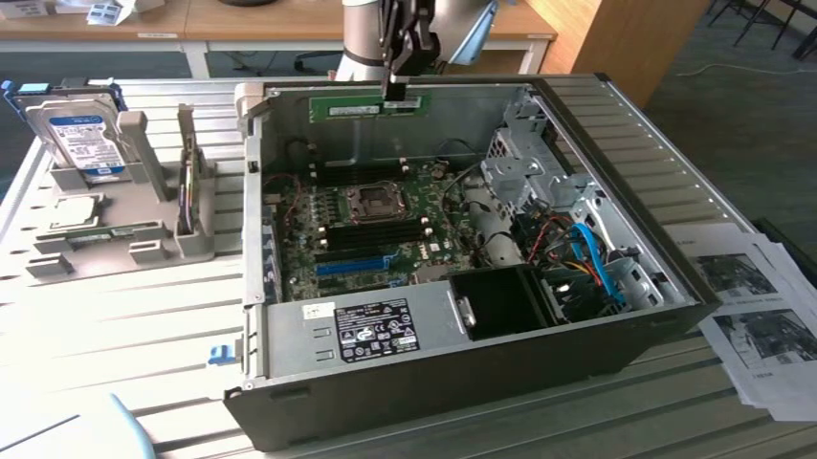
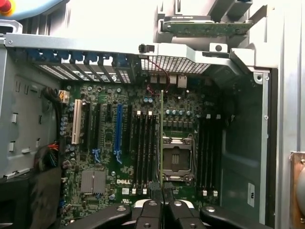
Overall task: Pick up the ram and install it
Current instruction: 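Pick up the ram and move it above insertion slot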
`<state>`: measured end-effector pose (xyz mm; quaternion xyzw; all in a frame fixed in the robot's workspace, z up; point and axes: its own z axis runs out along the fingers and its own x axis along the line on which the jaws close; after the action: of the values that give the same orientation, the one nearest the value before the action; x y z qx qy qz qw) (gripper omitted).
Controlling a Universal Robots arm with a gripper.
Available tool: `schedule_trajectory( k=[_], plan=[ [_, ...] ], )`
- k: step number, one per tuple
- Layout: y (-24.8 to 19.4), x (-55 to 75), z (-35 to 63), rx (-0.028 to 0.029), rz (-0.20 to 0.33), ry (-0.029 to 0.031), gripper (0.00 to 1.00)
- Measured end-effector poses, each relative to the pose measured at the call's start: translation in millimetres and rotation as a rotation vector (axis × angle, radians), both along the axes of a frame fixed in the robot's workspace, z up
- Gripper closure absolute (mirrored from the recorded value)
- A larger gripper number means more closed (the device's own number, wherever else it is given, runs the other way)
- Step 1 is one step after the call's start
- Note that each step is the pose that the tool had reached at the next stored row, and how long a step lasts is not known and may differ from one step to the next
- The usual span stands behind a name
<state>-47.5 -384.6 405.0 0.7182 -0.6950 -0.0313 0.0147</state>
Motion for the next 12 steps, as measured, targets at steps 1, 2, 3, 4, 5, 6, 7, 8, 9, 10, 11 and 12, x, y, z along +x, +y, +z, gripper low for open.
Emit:
schedule_trajectory(
  k=[1,2,3,4,5,6,7,8,9,10,11,12],
  plan=[
    [0.0,0.0,-1.8,0.0001,0.0,-0.0001,0.89],
    [0.0,0.0,-3.8,0.0001,0.0,-0.0001,0.89],
    [0.0,0.0,-5.5,0.0,0.0,-0.0001,0.89],
    [0.0,0.0,-7.1,0.0,0.0,-0.0001,0.89],
    [0.0,0.0,-8.7,0.0,0.0,-0.0001,0.89],
    [0.0,0.0,-10.3,0.0,0.0,-0.0001,0.89],
    [0.0,0.0,-12.0,0.0001,-0.001,-0.0001,0.89],
    [0.0,0.0,-13.5,0.0001,-0.001,-0.0001,0.89],
    [-0.1,0.0,-15.0,0.0,-0.001,-0.0001,0.89],
    [-0.1,0.0,-16.6,0.0002,-0.001,-0.0002,0.89],
    [-0.1,0.0,-18.1,0.0001,-0.001,-0.0002,0.89],
    [-0.1,0.0,-19.6,0.0002,-0.001,-0.0001,0.89]
  ],
)
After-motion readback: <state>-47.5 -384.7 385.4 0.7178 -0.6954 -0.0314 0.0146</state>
